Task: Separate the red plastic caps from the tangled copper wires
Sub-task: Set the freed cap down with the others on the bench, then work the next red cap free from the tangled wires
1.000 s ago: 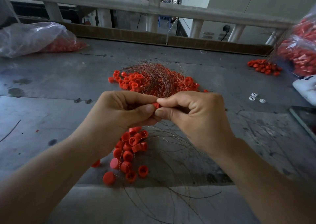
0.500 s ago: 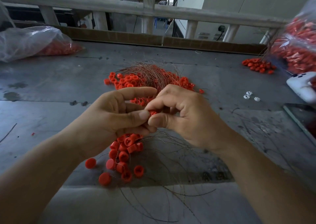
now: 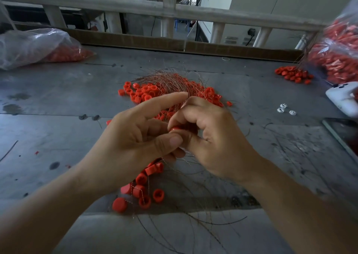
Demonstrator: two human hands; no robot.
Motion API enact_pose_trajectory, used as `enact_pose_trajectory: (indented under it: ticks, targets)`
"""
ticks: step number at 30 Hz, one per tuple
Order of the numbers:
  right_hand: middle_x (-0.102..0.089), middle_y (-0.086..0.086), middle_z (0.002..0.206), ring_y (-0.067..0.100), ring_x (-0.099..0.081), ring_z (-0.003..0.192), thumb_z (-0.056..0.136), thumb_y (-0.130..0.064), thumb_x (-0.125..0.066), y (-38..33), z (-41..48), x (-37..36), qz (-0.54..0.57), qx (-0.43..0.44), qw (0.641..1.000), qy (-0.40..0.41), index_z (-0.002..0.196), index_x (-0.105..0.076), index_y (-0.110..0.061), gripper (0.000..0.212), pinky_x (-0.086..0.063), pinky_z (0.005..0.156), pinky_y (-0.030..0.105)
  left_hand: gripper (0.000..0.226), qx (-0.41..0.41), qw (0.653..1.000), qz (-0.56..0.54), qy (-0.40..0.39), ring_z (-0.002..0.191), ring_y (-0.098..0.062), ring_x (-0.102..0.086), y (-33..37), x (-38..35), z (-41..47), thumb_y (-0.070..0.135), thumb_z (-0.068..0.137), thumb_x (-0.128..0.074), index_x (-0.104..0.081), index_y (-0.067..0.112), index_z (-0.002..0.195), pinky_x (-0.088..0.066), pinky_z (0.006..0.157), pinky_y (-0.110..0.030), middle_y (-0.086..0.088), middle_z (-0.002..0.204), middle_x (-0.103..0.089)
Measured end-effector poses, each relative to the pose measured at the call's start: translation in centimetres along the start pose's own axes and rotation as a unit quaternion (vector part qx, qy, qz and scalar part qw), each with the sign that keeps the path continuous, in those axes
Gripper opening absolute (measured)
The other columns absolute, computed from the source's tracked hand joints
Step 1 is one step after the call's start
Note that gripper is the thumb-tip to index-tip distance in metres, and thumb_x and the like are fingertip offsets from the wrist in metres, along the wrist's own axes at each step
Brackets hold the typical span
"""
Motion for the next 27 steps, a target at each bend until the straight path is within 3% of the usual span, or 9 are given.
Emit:
enact_pose_trajectory:
  ticks: [6, 11, 14, 17, 19, 21, 24, 26, 27]
  targets:
    - [-0.05, -0.015, 0.08, -0.003, -0.05, 0.073, 0.08, -0.008, -0.065, 0.5, 0.1, 0.2, 0.017, -0.023, 1.0, -0.005, 0.078, -0.057, -0.02, 0.015, -0.041, 0.066, 0.01, 0.058, 0.02, 1.0, -0.023, 0.007, 0.073, -0.024, -0.07, -0.1, 0.0, 0.2, 0.023, 0.068, -0.071, -0.054, 0.038, 0.121, -0.056, 0.063, -0.024, -0.01, 0.082, -0.071]
    - [-0.054, -0.01, 0.078, 0.001, -0.052, 0.071, 0.076, -0.014, -0.069, 0.6, 0.0, 0.6, 0.017, -0.027, 0.999, 0.031, 0.081, -0.066, -0.011, 0.007, -0.043, 0.065, 0.013, 0.064, 0.056, 0.996, -0.075, 0.007, 0.075, -0.025, -0.07, -0.5, 0.2, 0.4, 0.028, 0.06, -0.083, -0.057, 0.027, 0.118, -0.055, 0.063, -0.024, -0.016, 0.083, -0.07]
    - [-0.055, -0.008, 0.082, 0.001, -0.053, 0.073, 0.071, -0.021, -0.074, 0.6, 0.1, 0.5, 0.021, -0.026, 0.999, 0.034, 0.09, -0.067, -0.011, 0.022, -0.045, 0.066, 0.013, 0.064, 0.078, 0.991, -0.106, 0.014, 0.076, -0.028, -0.07, -0.8, 0.6, 0.5, 0.046, 0.053, -0.083, -0.064, 0.028, 0.111, -0.055, 0.061, -0.025, -0.018, 0.086, -0.07]
    - [-0.059, -0.008, 0.094, 0.003, -0.057, 0.084, 0.064, -0.029, -0.077, 1.2, 0.1, 0.4, 0.036, -0.058, 0.998, 0.007, 0.112, -0.062, -0.016, 0.052, -0.049, 0.074, 0.017, 0.058, 0.077, 0.989, -0.122, 0.031, 0.069, -0.021, -0.069, -0.6, 1.3, 0.8, 0.046, 0.049, -0.084, -0.07, 0.03, 0.102, -0.054, 0.057, -0.023, -0.011, 0.08, -0.071]
    - [-0.062, -0.011, 0.098, 0.0, -0.058, 0.09, 0.063, -0.04, -0.07, 1.7, 0.1, 0.1, 0.052, -0.084, 0.995, -0.022, 0.115, -0.058, -0.022, 0.057, -0.048, 0.079, 0.016, 0.055, 0.069, 0.986, -0.15, 0.034, 0.067, -0.018, -0.068, -0.4, 1.7, 0.9, 0.043, 0.05, -0.085, -0.071, 0.026, 0.101, -0.053, 0.054, -0.022, -0.009, 0.079, -0.072]
    - [-0.063, -0.013, 0.099, -0.004, -0.057, 0.091, 0.066, -0.042, -0.065, 2.0, 0.1, 0.0, 0.051, -0.097, 0.993, -0.037, 0.113, -0.06, -0.023, 0.051, -0.045, 0.079, 0.011, 0.054, 0.061, 0.982, -0.175, 0.031, 0.066, -0.017, -0.067, -0.2, 1.9, 1.0, 0.039, 0.052, -0.084, -0.071, 0.022, 0.102, -0.052, 0.052, -0.022, -0.01, 0.08, -0.071]
    - [-0.061, -0.017, 0.09, -0.008, -0.055, 0.085, 0.077, -0.024, -0.068, 2.3, 0.1, 0.3, 0.019, -0.098, 0.995, -0.023, 0.103, -0.065, -0.019, 0.027, -0.043, 0.076, 0.007, 0.051, 0.058, 0.976, -0.211, 0.011, 0.066, -0.016, -0.067, -0.2, 1.9, 1.1, 0.032, 0.056, -0.083, -0.07, 0.019, 0.104, -0.053, 0.055, -0.022, -0.011, 0.081, -0.071]
    - [-0.057, -0.018, 0.081, -0.008, -0.053, 0.08, 0.08, -0.017, -0.067, 2.2, 0.2, 0.6, -0.006, -0.09, 0.996, -0.014, 0.089, -0.066, -0.024, 0.011, -0.04, 0.073, 0.006, 0.05, 0.055, 0.973, -0.226, -0.004, 0.068, -0.017, -0.067, -0.2, 1.8, 1.1, 0.028, 0.058, -0.082, -0.07, 0.018, 0.106, -0.054, 0.057, -0.022, -0.011, 0.082, -0.071]
    - [-0.055, -0.018, 0.078, -0.006, -0.053, 0.079, 0.082, -0.016, -0.066, 2.2, 0.2, 0.8, -0.016, -0.089, 0.996, -0.009, 0.082, -0.061, -0.028, 0.013, -0.04, 0.071, 0.006, 0.05, 0.052, 0.972, -0.229, -0.01, 0.069, -0.017, -0.067, -0.2, 1.8, 1.1, 0.026, 0.059, -0.08, -0.069, 0.017, 0.107, -0.054, 0.058, -0.022, -0.011, 0.083, -0.071]
Point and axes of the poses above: each hand's wrist, its own z-axis towards the middle knuckle, its own x-axis out of the back of the hand, y = z × x, the point moved 8 cm from there along z, towards the middle knuckle
